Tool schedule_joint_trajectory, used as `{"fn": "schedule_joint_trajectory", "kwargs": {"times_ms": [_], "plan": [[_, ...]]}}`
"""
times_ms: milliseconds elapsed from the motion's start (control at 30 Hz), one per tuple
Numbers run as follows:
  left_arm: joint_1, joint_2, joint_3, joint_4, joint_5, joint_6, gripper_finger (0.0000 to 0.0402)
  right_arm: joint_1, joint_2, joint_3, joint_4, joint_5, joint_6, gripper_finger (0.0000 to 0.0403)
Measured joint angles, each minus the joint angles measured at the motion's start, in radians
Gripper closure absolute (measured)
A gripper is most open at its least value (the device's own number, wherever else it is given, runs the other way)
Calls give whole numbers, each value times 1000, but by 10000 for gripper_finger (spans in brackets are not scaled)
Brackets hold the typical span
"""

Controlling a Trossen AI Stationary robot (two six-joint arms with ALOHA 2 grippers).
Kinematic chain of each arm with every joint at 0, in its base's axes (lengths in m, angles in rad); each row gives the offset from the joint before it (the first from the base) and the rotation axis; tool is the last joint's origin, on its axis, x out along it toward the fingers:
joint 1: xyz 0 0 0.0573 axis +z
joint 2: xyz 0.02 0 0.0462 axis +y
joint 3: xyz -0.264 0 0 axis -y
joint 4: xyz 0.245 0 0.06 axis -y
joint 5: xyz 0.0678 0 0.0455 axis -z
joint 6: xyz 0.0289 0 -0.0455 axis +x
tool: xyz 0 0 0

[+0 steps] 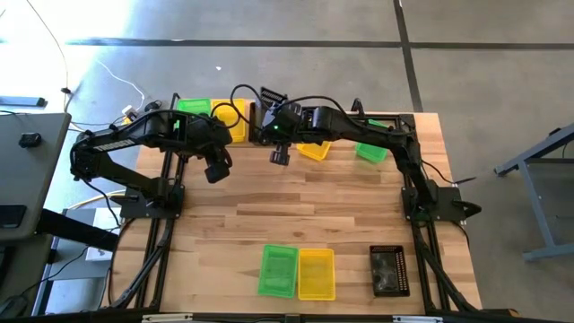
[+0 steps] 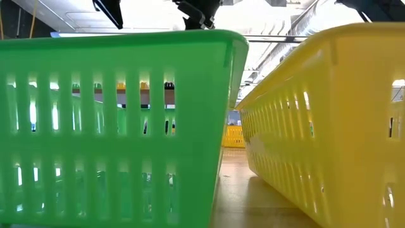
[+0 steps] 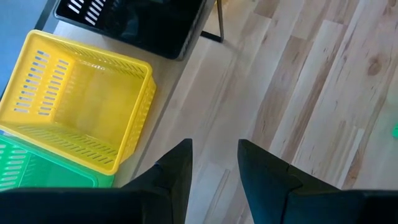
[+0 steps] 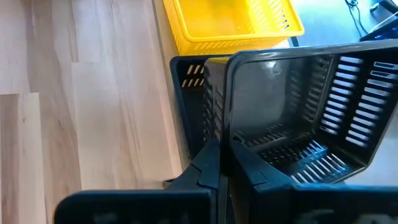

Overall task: Stack baskets on shelf by color
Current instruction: Stack the top black bin on top of the black bin on the shelf

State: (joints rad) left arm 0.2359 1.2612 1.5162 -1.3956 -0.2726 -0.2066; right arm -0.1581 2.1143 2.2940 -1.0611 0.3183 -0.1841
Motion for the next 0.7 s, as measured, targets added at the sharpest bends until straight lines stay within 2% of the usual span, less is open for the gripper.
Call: {"fn": "schedule_joint_trajectory", "kwargs": {"times_ms": [200, 367, 700], "plan": [[0, 0, 0, 0, 0, 0, 284, -3, 0, 0, 0, 32, 0, 353], [0, 0, 0, 0, 0, 0, 284, -5, 0, 0, 8, 18, -17, 312], [0, 0, 0, 0, 0, 0, 284, -3, 1, 19, 33, 53, -40, 304]]}}
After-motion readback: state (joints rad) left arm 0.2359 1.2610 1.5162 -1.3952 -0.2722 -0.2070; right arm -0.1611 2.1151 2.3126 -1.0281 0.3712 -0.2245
